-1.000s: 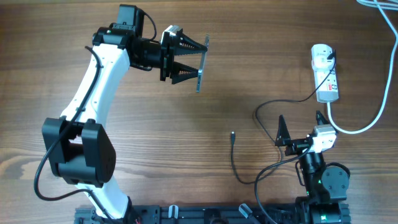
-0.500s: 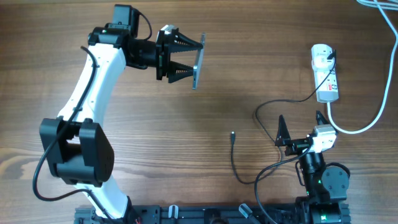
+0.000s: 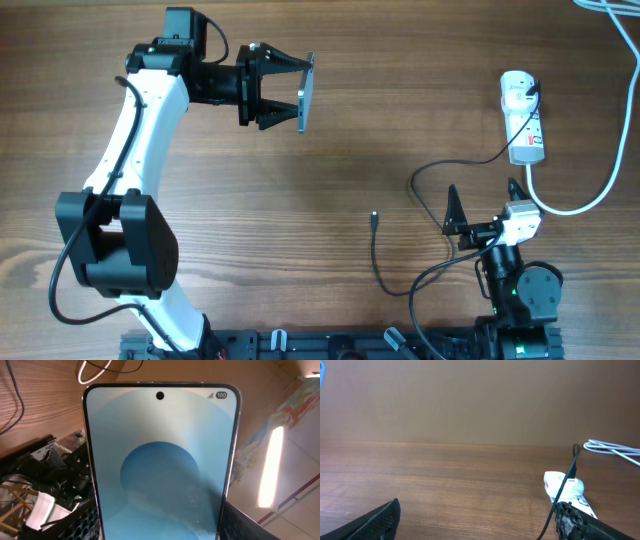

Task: Plug charger to phone and switch on socket
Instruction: 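Raise the phone upright with the left gripper toward the table center, then swing the right gripper over to the phone held by the left gripper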

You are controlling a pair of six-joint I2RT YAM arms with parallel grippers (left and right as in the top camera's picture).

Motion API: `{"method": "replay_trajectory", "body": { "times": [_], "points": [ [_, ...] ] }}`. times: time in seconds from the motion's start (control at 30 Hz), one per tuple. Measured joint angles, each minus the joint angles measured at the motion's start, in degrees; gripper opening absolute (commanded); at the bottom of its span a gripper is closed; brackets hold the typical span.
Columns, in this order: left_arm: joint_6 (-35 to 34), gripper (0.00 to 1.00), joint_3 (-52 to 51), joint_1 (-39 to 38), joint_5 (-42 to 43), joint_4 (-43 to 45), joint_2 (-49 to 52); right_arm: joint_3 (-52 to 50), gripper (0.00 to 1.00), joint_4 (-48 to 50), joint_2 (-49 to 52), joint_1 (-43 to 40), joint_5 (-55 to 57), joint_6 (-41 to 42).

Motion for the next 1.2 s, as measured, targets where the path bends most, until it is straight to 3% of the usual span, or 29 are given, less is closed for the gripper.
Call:
{"method": "replay_trajectory", "body": {
  "times": [1.2],
  "points": [
    [-1.9,0.63,0.0,0.0,-0.5,0.0,0.0,0.0,1.0,0.2,0.0,0.0,-1.0,1.8]
  ]
}}
